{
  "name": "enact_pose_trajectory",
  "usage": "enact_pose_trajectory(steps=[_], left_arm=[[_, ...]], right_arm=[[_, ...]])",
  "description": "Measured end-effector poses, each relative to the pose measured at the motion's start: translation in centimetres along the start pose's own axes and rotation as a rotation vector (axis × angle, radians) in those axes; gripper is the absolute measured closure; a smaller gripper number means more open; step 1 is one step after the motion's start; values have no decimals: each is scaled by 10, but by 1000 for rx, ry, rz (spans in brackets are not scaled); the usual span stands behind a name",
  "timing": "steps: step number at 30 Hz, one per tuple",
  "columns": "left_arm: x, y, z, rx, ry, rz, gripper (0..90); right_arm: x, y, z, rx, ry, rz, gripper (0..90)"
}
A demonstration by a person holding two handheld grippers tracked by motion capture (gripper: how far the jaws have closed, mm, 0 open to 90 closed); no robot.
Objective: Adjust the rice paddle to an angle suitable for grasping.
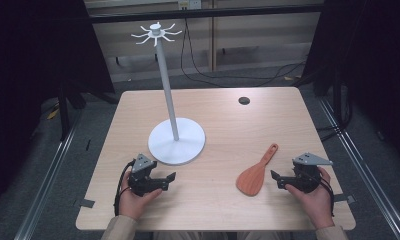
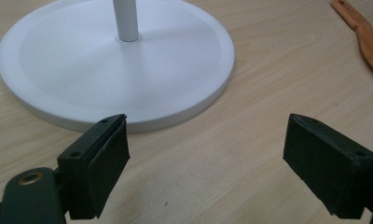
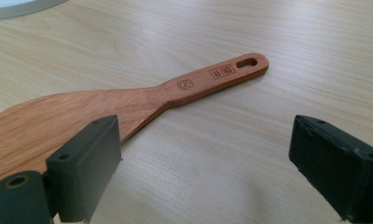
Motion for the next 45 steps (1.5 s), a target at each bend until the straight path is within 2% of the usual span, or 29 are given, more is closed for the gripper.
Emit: enact_pose_trajectory(steps=[7, 12, 16, 17, 18, 20, 21, 22, 23, 24, 25, 26, 29, 33, 35, 37, 39, 41, 42, 45], left_arm=[[-1, 7, -6, 43, 15, 14, 139], [-2, 6, -6, 22, 19, 32, 137], [-3, 4, -9, 11, 32, 29, 137], [-2, 4, -10, -2, 40, 32, 137], [-2, 5, -9, -5, 39, 33, 137], [-1, 4, -9, 0, 30, 30, 137], [0, 4, -8, 0, 30, 32, 137], [0, 4, -8, -7, 34, 35, 137], [0, 4, -8, -7, 34, 35, 137], [0, 3, -8, 0, 32, 34, 137], [-1, 4, -8, -4, 33, 40, 137], [-1, 3, -9, 1, 34, 35, 137], [-2, 1, -9, -9, 41, 33, 137], [-1, -1, -10, -4, 43, 32, 138], [-2, -1, -11, -4, 46, 27, 138], [-2, -1, -10, -12, 51, 28, 138], [-3, -1, -8, 2, 40, 32, 139], [-4, -2, -9, 0, 43, 27, 139], [-6, -2, -10, -18, 60, 26, 139], [-7, -2, -10, -17, 62, 23, 139]], right_arm=[[4, -3, 2, -18, -19, -3, 123], [6, -5, -3, -30, -14, -1, 139], [12, -10, 1, -48, -41, -15, 175], [14, -12, 1, -54, -47, -24, 221], [14, -12, 1, -54, -47, -24, 221], [16, -12, -1, -70, -51, -22, 308], [18, -11, -4, -71, -56, -9, 432], [18, -8, -5, -77, -55, 1, 481], [18, -8, -5, -77, -55, 1, 481], [20, -7, -7, -68, -54, 3, 548], [24, -6, -7, -73, -75, -17, 675], [24, -6, -7, -73, -75, -17, 675], [34, -2, -8, -67, -115, 0, 794], [40, 2, -9, -56, -129, 32, 848], [42, 5, -10, -33, -129, 42, 872], [46, 5, -12, -23, -123, 26, 889], [48, 4, -13, -20, -119, 17, 890], [54, 1, -19, -44, -125, 10, 890], [57, 0, -21, -48, -128, 7, 889], [64, -4, -27, -58, -126, -10, 888]])
Point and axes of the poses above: each handheld gripper's, and its own axes: x roughly forward along the jaws, z roughly out of its underside, y roughly to its right, the point moved 7 cm from there along x, roughly forward along the jaws, and after that the axes turned 7 degrees about -x, right-handed, at the moved point
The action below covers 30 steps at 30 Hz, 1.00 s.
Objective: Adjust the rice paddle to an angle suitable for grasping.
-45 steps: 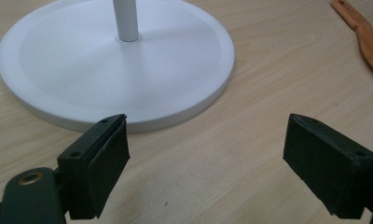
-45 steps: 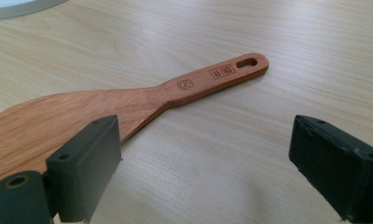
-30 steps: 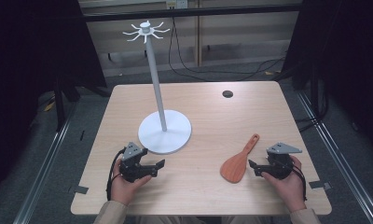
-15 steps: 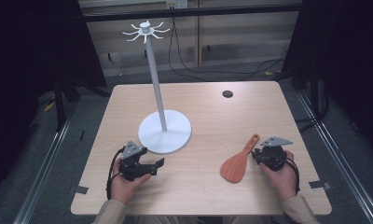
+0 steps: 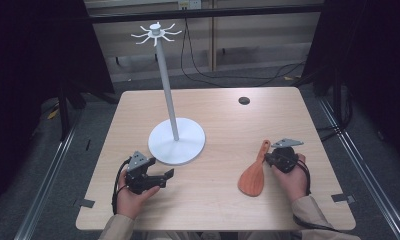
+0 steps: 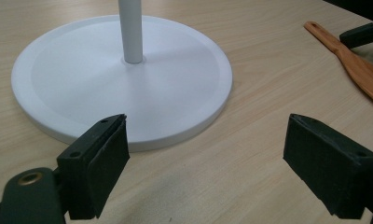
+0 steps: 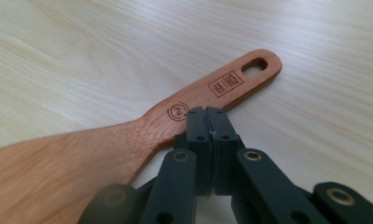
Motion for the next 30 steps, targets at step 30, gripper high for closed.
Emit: enact_pose_trajectory(steps=[30], left_arm=[[-1, 0, 0, 8, -5, 15, 141]], right_arm=[[14, -38, -38, 3, -76, -107, 734]])
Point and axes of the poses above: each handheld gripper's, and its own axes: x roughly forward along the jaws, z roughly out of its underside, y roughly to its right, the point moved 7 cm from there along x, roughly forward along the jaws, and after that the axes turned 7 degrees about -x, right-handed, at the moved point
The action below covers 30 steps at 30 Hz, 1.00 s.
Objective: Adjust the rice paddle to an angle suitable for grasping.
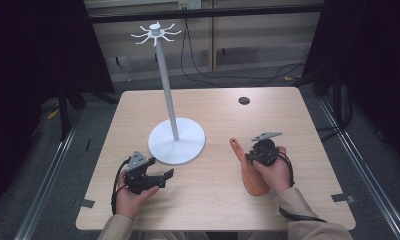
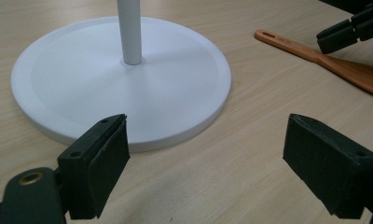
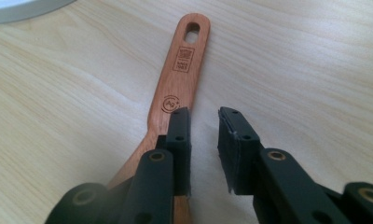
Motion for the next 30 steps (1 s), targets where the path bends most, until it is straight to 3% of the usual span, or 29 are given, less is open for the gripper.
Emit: enact_pose_trajectory(steps=[4, 8, 20, 30], left_arm=[[1, 0, 1, -2, -5, 3, 141], [0, 0, 0, 1, -1, 2, 141], [2, 1, 0, 2, -2, 10, 141], [2, 0, -1, -1, -1, 16, 141]], right_arm=[[-2, -2, -6, 48, -53, -12, 674], [-1, -5, -12, 65, -87, -23, 628], [13, -12, -30, 36, -167, -31, 577], [27, -8, -40, 57, -200, -21, 536]])
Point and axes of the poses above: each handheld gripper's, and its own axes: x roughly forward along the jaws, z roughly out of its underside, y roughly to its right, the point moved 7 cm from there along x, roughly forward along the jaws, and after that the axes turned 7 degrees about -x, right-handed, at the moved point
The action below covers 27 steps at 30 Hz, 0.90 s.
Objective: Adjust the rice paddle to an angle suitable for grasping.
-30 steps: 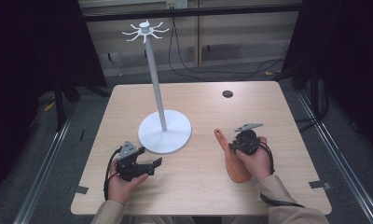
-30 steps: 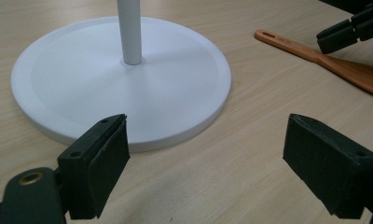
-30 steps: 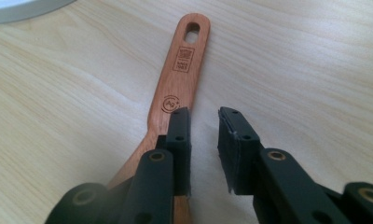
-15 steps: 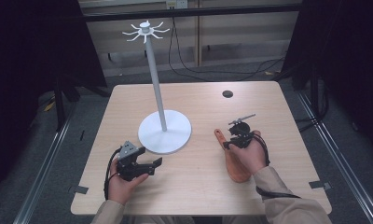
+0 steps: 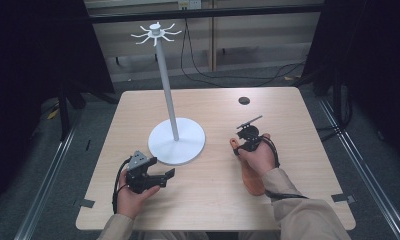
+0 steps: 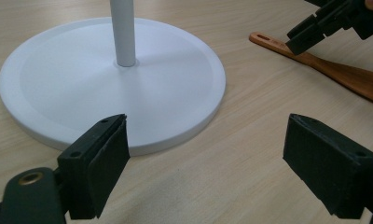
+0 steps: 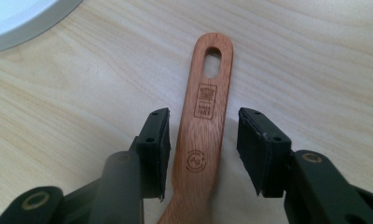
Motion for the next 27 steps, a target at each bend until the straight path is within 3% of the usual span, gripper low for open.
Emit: enact_pose_trajectory(steps=[6, 7, 9, 10, 12, 16, 20, 27], left_arm=[[0, -1, 0, -2, 3, -4, 141], [0, -1, 0, -2, 2, -3, 141], [0, -1, 0, -6, 3, 0, 141], [0, -2, 0, -4, 2, -2, 141], [-1, -3, 0, -6, 0, -8, 142], [-1, -3, -1, -9, 7, -10, 142], [-1, -2, 0, -4, 1, -11, 142], [-1, -2, -2, 1, 10, -15, 142]], right_arm=[[8, -3, -1, -21, -30, 14, 529], [10, -3, -2, -37, -33, 39, 520], [11, -4, -2, -27, -28, 43, 521], [11, -4, -3, -23, -38, 46, 532], [9, -2, -4, -20, -69, 41, 649], [9, -3, -5, -12, -87, 44, 664], [8, -3, -4, 0, -87, 44, 666], [3, 0, 5, 34, -20, 3, 668]])
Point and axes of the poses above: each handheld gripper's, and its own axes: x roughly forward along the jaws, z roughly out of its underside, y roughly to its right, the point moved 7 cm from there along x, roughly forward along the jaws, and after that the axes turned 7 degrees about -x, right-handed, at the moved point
